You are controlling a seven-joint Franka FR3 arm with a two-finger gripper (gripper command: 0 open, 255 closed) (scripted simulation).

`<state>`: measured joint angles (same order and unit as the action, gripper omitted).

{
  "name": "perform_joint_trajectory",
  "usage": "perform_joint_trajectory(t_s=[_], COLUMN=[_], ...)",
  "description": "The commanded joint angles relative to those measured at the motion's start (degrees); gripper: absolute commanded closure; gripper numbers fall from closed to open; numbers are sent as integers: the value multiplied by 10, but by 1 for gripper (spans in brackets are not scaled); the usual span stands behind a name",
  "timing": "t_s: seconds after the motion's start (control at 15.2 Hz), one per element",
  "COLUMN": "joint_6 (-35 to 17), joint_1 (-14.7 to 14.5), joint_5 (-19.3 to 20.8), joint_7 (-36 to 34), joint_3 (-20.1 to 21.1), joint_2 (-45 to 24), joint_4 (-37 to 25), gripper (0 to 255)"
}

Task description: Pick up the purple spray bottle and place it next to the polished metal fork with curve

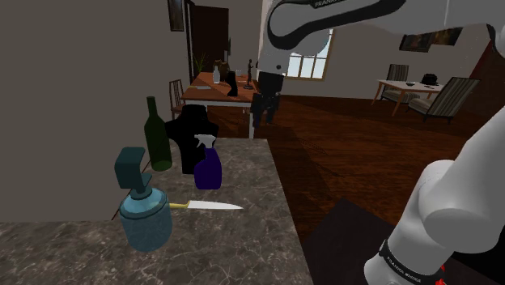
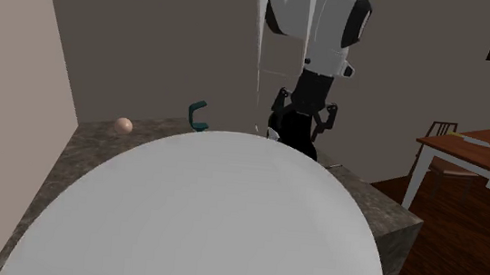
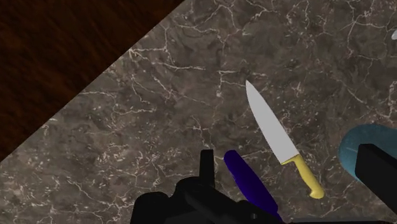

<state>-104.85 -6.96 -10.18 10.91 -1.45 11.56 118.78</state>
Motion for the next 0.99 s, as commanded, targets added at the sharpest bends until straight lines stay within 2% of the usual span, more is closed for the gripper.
perform_joint_trajectory(t_s=[0.0, 0.33, 0.73, 0.92], joint_6=[-5, -10, 9, -14], joint_1=[-5, -15, -24, -27], joint_5=[-7, -22, -31, -32], joint_7=[16, 50, 78, 80], joint_3=[1, 9, 25, 26], joint_2=[-47, -159, -296, -297], joint_4=[-40, -143, -294, -274], gripper=[0, 0, 0, 0])
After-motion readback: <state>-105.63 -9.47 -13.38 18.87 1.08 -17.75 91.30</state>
